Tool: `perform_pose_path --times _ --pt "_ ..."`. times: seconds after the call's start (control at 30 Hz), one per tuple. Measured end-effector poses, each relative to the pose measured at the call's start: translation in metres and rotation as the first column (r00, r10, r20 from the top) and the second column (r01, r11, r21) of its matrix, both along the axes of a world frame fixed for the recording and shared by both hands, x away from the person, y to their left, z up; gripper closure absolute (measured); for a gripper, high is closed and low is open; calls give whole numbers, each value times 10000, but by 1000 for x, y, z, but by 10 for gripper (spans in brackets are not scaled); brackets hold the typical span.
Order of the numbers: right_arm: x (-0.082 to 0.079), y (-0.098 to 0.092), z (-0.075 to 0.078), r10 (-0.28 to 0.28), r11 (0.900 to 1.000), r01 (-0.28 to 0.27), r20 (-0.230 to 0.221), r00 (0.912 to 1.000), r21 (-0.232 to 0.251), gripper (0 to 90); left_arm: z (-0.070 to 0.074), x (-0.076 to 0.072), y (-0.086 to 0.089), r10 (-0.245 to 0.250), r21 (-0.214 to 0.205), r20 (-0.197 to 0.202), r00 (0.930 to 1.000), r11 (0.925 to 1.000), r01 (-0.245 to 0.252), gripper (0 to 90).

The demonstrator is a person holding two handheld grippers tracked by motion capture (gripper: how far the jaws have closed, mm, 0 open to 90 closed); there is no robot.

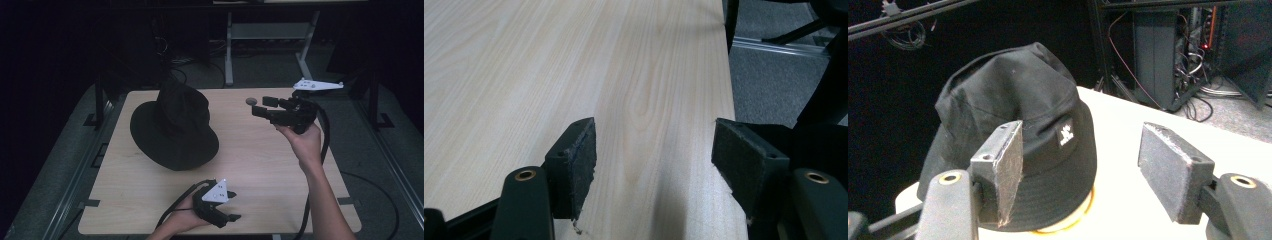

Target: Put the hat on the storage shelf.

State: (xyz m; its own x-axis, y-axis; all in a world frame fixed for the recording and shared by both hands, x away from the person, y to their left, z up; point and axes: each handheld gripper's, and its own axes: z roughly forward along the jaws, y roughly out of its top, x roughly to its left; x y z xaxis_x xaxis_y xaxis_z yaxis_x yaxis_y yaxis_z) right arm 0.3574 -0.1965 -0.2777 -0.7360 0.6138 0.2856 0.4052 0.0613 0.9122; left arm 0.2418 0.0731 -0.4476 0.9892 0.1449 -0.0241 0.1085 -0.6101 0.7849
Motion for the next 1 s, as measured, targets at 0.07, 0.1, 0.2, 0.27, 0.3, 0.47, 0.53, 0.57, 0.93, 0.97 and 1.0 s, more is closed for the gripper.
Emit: perform_pose_path --times 0.07,0.1,0.2,0.27,0.3,0.47,0.53,0.57,0.93,0.97,1.0 --pt "-3 -7 -6 -111 9999 110 -121 9999 -13 335 0 0 0 7 11 -4 10000 10000 -7 336" --pt "-4 -9 -7 -154 9999 154 -129 9998 -33 334 0 0 0 8 -3 -5 10000 10000 -8 336" --pt "-7 -16 -12 -273 9996 273 -192 9994 -1 331 0 0 0 -13 35 47 10000 10000 13 336" --pt "-9 -20 -14 -325 9995 325 -236 9992 -29 327 0 1 0 -28 87 65 10000 10000 28 335" --pt "-10 -22 -15 -393 9992 393 -236 9989 -26 327 0 1 0 -41 124 59 10000 9999 41 335" --pt "-16 -35 -22 -582 9983 581 -319 9978 -55 322 0 1 0 -19 87 44 10000 10000 19 334" --pt "-17 -37 -23 -606 9982 605 -358 9975 -54 322 0 1 0 14 40 12 10000 10000 -14 333" --pt "-20 -43 -27 -742 9972 742 -358 9966 -15 321 0 1 0 29 53 -4 10000 10000 -29 333" --pt "-34 -69 -54 -1123 9934 1137 -714 9911 170 305 2 3 3 225 -78 17 9997 9997 -225 315" --pt "-35 -71 -57 -1167 9927 1187 -795 9900 212 301 2 4 3 242 -41 36 9997 9997 -242 313" --pt "-37 -74 -60 -1210 9921 1234 -840 9891 240 298 2 4 3 258 -45 7 9997 9997 -258 310"
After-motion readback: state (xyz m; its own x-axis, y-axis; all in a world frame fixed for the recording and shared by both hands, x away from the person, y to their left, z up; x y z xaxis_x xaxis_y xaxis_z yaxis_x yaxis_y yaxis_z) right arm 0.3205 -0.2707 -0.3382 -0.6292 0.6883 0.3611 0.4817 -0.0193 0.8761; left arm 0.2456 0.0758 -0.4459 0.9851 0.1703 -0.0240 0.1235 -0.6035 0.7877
